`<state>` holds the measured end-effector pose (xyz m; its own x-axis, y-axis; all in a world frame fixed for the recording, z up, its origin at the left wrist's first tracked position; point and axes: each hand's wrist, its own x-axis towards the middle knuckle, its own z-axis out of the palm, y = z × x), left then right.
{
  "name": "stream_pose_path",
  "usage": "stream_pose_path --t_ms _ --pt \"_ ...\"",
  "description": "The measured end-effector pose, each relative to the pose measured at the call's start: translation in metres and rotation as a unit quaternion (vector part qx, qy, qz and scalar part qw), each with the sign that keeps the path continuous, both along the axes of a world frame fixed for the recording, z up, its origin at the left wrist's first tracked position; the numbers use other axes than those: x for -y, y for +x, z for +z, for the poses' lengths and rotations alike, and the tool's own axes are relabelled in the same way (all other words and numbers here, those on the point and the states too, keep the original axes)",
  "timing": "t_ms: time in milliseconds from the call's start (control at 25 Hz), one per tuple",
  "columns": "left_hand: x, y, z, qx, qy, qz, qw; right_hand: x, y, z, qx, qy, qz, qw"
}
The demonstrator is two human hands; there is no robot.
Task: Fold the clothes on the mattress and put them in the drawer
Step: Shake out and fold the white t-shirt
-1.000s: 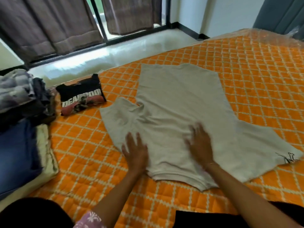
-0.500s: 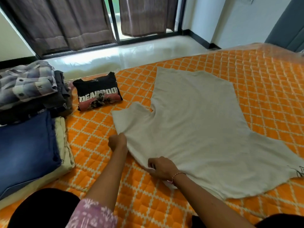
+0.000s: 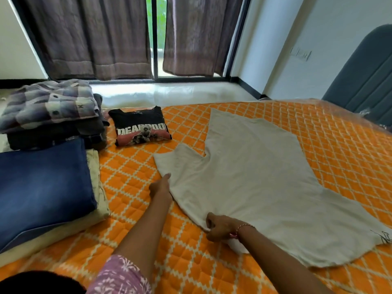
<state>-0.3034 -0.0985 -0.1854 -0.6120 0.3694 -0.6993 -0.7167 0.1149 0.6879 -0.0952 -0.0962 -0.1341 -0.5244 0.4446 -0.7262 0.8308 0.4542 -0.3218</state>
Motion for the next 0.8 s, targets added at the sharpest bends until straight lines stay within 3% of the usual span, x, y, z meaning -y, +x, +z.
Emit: stream_pose_path --t_ms 160,240,280,360,480,560,600,680,760,800 --pt "-0.064 -0.056 -0.062 0.04 0.044 -0.025 0.998 -0.018 -0.017 0.023 0.063 -0.114 -0.002 0.992" --pt "-0.056 -0.053 -0.022 0.017 0.04 -0.032 0.999 -0.026 -0.018 0.025 0.085 -0.159 0.003 0.984" --pt "-0.041 -0.043 0.013 -0.015 0.029 0.011 0.999 -0.032 -0.018 0.025 0.099 -0.193 0.0 0.976" --pt "-0.026 -0.04 0.024 -0.073 0.002 0.078 0.994 -0.057 -0.021 0.027 0.1 -0.231 -0.009 0.968" --pt "-0.007 -0.041 0.022 0.014 0.158 0.048 0.986 -0.113 -0.047 0.033 -0.056 -0.12 -0.12 0.984" --pt "-0.009 -0.041 0.025 0.029 0.162 0.02 0.986 -0.138 -0.071 0.039 -0.211 -0.066 -0.247 0.944" --pt "-0.011 -0.036 0.03 -0.01 0.142 0.006 0.99 -0.144 -0.083 0.042 -0.258 -0.11 -0.297 0.913" --pt "-0.02 -0.019 0.047 -0.16 0.098 -0.023 0.982 -0.154 -0.107 0.05 -0.253 -0.267 -0.341 0.865" --pt "-0.03 0.012 0.072 -0.323 0.105 -0.113 0.934 -0.16 -0.127 0.058 -0.212 -0.348 -0.334 0.85" --pt "-0.035 0.028 0.08 -0.392 0.119 -0.18 0.894 -0.166 -0.132 0.061 -0.201 -0.331 -0.321 0.864"
